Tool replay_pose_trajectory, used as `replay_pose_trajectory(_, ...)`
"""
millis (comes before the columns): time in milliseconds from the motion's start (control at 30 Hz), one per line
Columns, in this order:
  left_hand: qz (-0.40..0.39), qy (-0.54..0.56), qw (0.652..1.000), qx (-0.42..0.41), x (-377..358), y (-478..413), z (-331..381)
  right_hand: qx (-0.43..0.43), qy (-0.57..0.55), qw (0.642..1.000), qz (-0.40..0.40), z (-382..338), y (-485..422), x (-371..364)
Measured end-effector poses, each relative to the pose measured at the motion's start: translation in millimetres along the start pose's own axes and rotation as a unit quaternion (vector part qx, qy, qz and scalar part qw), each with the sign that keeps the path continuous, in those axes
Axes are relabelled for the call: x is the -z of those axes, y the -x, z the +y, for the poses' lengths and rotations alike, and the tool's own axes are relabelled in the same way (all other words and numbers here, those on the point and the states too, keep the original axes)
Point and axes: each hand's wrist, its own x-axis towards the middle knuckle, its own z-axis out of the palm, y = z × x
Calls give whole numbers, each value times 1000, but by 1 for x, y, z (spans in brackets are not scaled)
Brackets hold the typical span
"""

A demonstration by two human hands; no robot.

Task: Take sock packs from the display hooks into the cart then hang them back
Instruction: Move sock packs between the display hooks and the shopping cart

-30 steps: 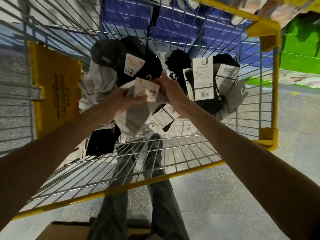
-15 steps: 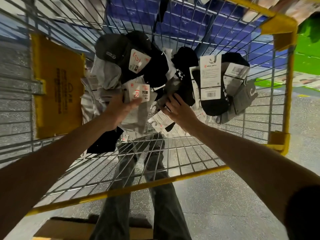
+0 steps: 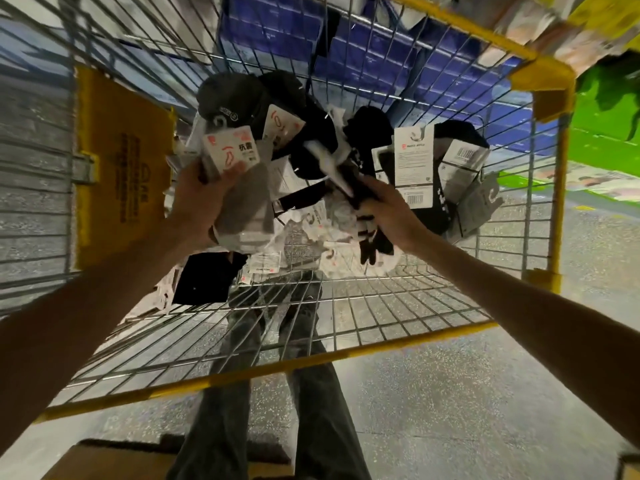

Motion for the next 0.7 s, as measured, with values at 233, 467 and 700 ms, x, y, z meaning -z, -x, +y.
replay_pose_trajectory(233, -107, -4, 994, 11, -6, 4, 0, -80, -302, 950, 20, -12, -11, -16)
replay_pose_trajectory(467, -161, 139, 972, 100, -29, 11, -6, -87, -161, 976, 116, -12, -32, -77)
replay_pose_trajectory(700, -139, 147, 971, 126, -28, 9, -10, -37, 95, 972, 213, -4, -42, -86)
